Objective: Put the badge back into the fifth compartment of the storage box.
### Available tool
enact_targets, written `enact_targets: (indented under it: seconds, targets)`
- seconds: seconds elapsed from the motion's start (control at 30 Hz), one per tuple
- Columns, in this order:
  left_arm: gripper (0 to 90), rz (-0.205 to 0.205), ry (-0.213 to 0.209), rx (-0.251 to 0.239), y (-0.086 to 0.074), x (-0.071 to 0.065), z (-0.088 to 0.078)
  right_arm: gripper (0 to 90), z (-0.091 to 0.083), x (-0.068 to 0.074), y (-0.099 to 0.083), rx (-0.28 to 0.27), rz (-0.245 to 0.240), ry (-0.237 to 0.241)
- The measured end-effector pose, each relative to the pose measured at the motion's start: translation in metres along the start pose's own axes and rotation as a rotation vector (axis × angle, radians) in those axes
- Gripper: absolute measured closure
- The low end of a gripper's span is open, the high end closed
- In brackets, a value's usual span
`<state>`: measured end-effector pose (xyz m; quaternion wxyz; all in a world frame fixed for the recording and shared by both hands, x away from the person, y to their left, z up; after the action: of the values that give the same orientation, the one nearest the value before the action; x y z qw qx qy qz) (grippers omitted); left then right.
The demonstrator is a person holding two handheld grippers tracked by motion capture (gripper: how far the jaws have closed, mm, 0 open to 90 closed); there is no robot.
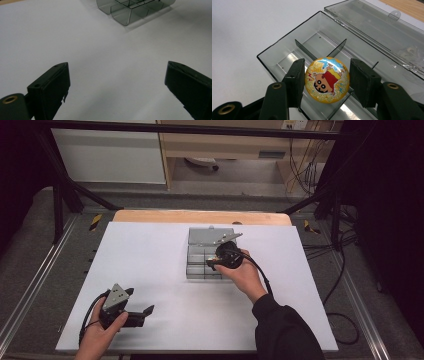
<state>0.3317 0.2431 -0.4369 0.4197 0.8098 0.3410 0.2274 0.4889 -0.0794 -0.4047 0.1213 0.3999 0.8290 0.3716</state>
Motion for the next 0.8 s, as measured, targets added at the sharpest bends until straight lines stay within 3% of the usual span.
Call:
enact_targets:
  seconds: [0.8]
  targets:
    - [6.2,0.0,0.0,0.0,0.0,0.0,0.0,47.6,0.01,0.001,-0.008,0.028,0.016,0.005]
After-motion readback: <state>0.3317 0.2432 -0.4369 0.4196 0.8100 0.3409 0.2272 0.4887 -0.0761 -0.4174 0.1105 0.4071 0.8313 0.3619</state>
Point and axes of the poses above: each handheld gripper's, and its own axes: z roughly forward along the jaws, y roughly out of its top, x roughly to its left, the point moved 2 cm from there along z, roughly forward along the jaws, and after that the axes turned 6 degrees about z, right-handed, at the moved point
